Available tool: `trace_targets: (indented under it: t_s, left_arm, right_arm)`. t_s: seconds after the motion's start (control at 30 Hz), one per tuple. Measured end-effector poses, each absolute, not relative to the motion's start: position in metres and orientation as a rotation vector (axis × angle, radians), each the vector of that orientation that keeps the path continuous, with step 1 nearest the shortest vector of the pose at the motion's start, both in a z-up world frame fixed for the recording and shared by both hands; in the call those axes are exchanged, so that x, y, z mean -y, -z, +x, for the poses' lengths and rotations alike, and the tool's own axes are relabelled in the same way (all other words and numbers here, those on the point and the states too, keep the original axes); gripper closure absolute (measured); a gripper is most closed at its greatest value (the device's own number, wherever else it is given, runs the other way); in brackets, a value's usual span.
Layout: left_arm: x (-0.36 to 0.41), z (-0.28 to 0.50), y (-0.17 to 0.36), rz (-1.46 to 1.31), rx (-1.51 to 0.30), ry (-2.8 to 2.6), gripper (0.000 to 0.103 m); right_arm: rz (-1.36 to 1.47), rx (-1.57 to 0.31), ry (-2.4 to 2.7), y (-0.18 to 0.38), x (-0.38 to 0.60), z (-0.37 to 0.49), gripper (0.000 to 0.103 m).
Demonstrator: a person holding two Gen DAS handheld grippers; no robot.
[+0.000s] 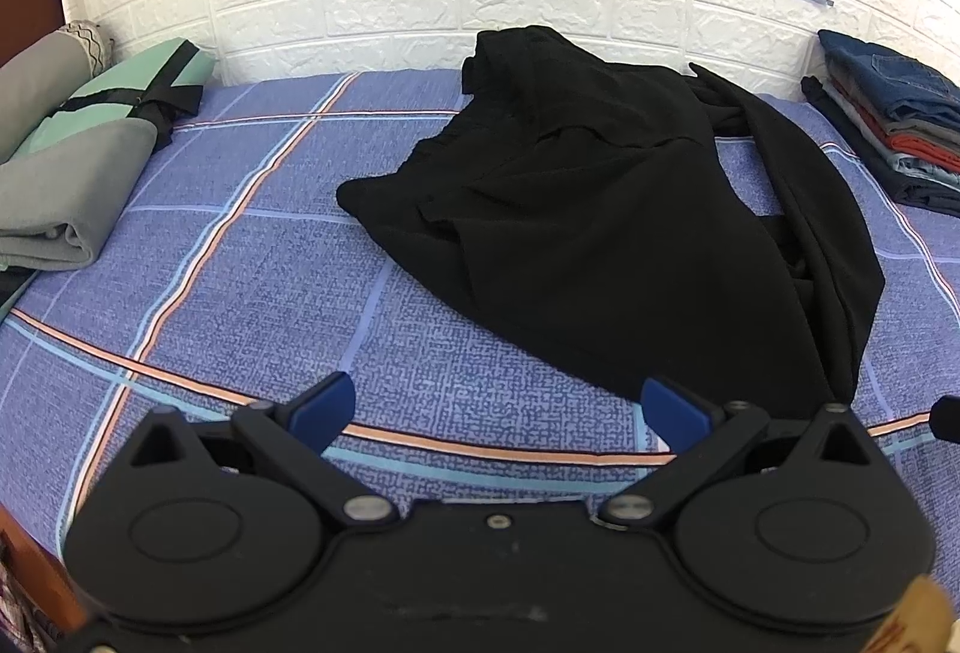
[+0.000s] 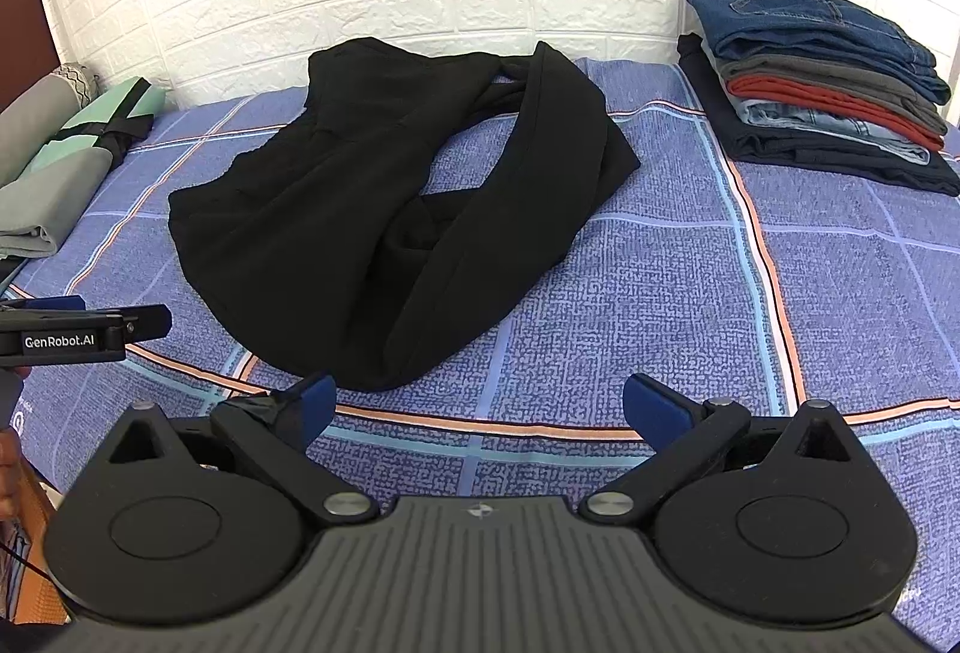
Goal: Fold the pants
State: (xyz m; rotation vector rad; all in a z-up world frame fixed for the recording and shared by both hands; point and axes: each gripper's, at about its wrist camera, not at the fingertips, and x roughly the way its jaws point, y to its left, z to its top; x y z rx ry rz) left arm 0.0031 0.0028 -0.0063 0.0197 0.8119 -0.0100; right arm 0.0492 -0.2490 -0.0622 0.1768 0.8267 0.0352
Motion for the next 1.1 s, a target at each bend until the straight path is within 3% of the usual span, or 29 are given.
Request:
trace_targets:
  t_s: [1.1]
  left_arm:
    - [-0.0011,0.0110,0.0061,0.023,-0.828,0.004,0.000]
  right_arm:
    - [0.195,-0.842,-0.038,0.0679,0.2508,0.0556,0.000]
